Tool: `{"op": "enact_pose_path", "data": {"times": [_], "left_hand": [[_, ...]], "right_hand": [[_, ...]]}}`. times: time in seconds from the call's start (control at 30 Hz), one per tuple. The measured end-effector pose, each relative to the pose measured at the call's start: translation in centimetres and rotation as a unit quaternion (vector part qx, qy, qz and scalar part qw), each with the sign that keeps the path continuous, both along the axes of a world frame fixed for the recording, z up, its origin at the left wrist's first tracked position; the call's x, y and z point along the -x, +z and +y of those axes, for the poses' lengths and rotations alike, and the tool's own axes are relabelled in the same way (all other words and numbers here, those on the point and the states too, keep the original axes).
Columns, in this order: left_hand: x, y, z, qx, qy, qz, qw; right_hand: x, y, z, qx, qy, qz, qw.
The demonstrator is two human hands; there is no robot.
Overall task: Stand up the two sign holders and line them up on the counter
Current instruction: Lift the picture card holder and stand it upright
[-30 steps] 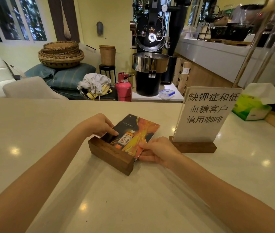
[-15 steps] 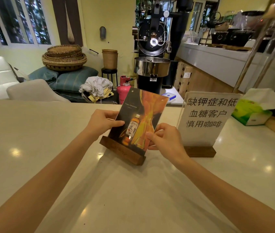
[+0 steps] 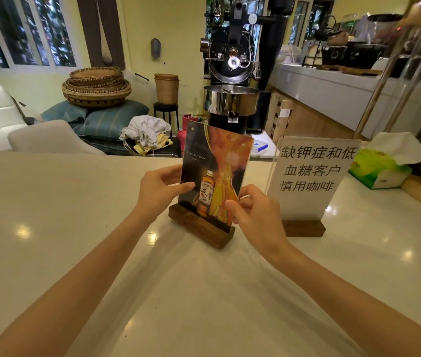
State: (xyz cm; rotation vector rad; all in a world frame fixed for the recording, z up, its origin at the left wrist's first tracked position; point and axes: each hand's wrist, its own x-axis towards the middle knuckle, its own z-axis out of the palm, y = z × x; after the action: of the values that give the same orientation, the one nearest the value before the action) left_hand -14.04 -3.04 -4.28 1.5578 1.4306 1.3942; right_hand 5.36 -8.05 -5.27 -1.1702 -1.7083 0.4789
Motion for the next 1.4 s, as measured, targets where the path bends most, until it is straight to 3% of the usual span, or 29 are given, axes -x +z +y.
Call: {"op": "enact_pose_path", "data": {"times": [0.57,0.9,1.07,1.2,1.4], "left_hand": [[0.5,-0.8,-1.8,-0.013,0.022,0.022,0.999],[0.4,-1.0,-1.8,-0.01,0.012,0.04,0.999],[-0.1,-0.6,-2.2,-0.017,0.009,0.065,0.998],[-1.1,-0.1,-3.2,-0.073,0.006,0.086,0.994],[-2.0,-0.4,-3.4,-0.057,0.004,0.07,0.996]], "right_hand": [[0.5,-0.9,-1.1,-0.06,-0.014,-0.052,0.997],[0.4,-0.7,-1.2,-0.034,-0.008,-0.057,0.998],[0.2,-0.3,-1.1,0.009,0.014,-0.036,0.999],[-0.4,-0.4,-1.5,0.053,0.042,-0.006,0.998],[-3.5,-1.3,-2.2,-0.013,-0.008,0.044,0.999]]}}
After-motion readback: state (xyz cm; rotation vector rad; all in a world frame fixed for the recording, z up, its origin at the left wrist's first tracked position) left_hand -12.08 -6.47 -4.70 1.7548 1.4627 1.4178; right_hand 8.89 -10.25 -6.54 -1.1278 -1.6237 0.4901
